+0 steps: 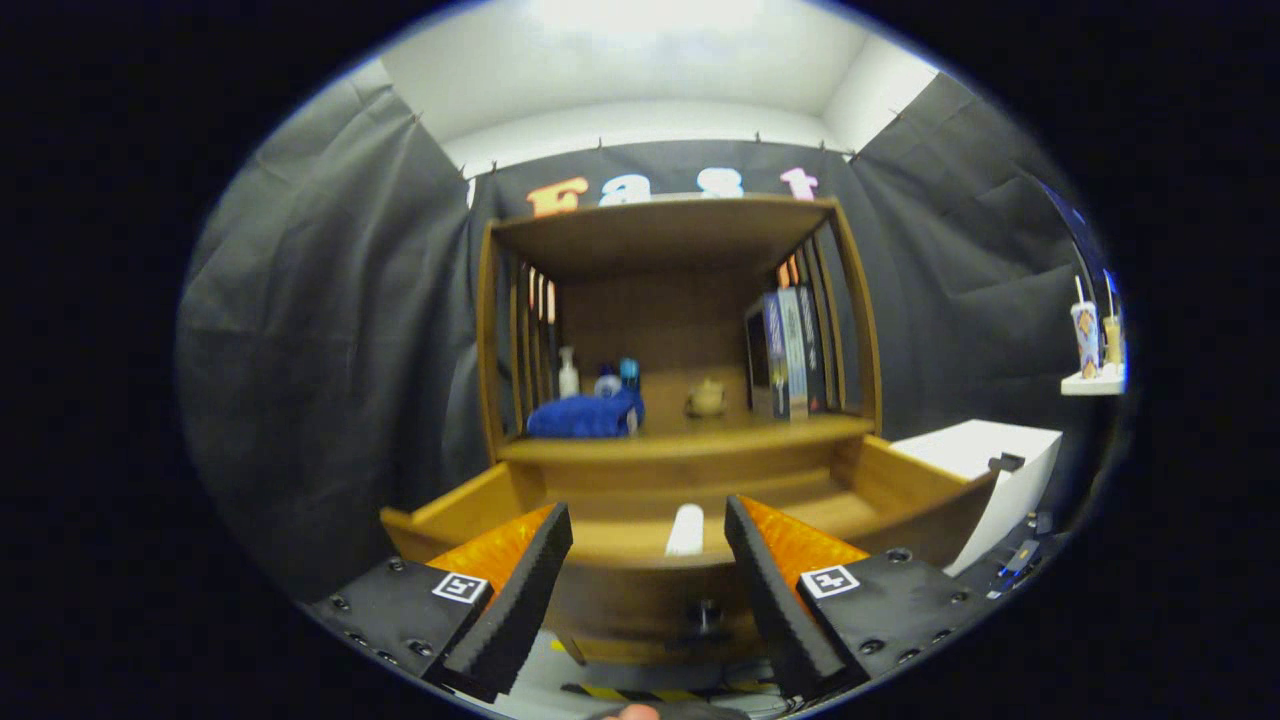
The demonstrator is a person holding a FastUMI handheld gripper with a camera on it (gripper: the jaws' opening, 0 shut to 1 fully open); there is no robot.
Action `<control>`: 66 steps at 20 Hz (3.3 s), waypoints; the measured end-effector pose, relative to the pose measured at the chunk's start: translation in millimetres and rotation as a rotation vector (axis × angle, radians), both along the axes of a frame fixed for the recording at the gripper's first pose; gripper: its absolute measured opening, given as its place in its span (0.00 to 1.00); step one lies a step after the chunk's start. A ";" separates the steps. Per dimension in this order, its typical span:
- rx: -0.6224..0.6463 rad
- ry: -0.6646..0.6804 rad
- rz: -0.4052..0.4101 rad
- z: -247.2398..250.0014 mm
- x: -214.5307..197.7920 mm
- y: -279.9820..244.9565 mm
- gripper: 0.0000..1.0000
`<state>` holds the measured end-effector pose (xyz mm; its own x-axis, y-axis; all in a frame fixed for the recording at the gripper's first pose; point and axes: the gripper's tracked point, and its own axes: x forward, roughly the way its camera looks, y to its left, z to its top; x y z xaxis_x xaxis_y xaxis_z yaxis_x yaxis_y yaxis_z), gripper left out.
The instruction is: Pull open the drawer, take out the items inside it, and place them on the countertop above the cabinet.
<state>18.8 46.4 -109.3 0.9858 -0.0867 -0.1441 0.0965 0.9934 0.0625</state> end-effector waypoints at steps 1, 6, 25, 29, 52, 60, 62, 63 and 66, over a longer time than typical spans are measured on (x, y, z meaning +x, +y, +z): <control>-0.037 0.071 -0.041 4.5 12.8 -15.1 0.99; 0.091 0.541 -0.235 -70.1 89.5 -45.4 0.99; 0.246 1.286 -0.202 -235.5 109.6 -21.1 0.87; 0.265 1.296 -0.178 -228.6 106.9 -1.2 0.63; 0.002 0.552 -0.184 104.1 303.7 82.9 0.49; 0.022 0.615 -0.104 42.6 358.5 72.5 0.50; 0.032 0.624 -0.078 30.8 365.8 71.4 0.49; 0.035 0.654 -0.066 21.8 361.8 71.4 0.49; 0.040 0.615 -0.051 14.4 372.0 65.2 0.50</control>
